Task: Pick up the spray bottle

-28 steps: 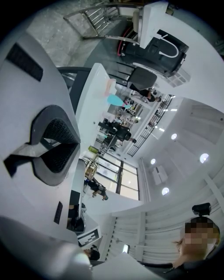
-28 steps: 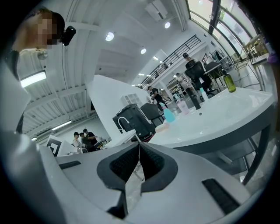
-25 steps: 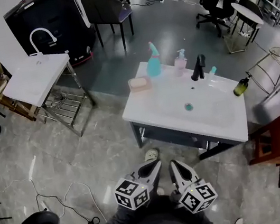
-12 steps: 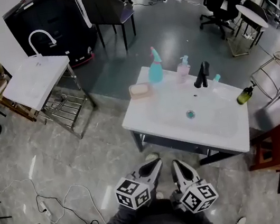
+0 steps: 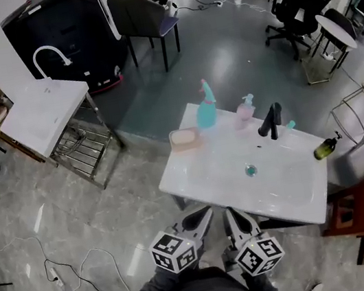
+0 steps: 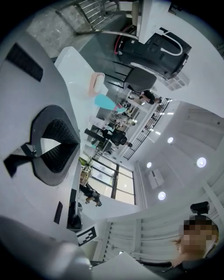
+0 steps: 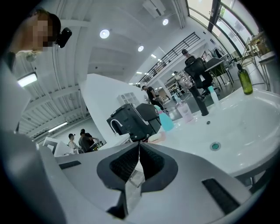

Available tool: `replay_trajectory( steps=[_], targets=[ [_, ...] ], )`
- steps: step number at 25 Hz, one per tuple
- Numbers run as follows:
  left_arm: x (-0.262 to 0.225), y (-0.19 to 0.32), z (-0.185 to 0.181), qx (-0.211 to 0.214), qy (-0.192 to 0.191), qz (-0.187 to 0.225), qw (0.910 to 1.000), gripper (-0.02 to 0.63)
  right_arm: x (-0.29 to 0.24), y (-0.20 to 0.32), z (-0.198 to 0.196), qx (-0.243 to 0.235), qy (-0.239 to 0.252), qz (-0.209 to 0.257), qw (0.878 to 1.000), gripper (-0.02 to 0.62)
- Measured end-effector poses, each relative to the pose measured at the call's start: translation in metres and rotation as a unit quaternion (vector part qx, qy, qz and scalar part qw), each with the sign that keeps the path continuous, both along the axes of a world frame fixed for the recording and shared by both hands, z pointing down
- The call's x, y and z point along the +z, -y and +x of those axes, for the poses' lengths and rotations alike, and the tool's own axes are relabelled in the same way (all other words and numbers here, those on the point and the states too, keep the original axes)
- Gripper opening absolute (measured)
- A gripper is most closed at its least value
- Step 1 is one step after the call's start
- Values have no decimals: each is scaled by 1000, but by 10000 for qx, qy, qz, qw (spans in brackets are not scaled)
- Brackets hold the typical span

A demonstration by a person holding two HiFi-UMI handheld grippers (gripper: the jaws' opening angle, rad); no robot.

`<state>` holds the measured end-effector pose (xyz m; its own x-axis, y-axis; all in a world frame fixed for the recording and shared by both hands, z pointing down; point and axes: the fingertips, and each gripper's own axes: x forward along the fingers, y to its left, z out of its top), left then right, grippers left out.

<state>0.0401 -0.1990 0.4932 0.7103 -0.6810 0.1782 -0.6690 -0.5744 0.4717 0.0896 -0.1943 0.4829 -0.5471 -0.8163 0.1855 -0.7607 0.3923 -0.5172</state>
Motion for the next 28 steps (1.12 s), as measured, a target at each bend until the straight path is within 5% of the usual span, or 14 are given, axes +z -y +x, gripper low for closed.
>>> replay_trajectory(
  steps=[16,28],
  targets=[
    [-16,126,-12,97,-14,47,9999,7,-20,130,-11,-29,-172,150,9997,11],
    [-26,175,-10,375,38,77,9993,6,-32,177,-5,215,-287,338,9988,11]
  ],
)
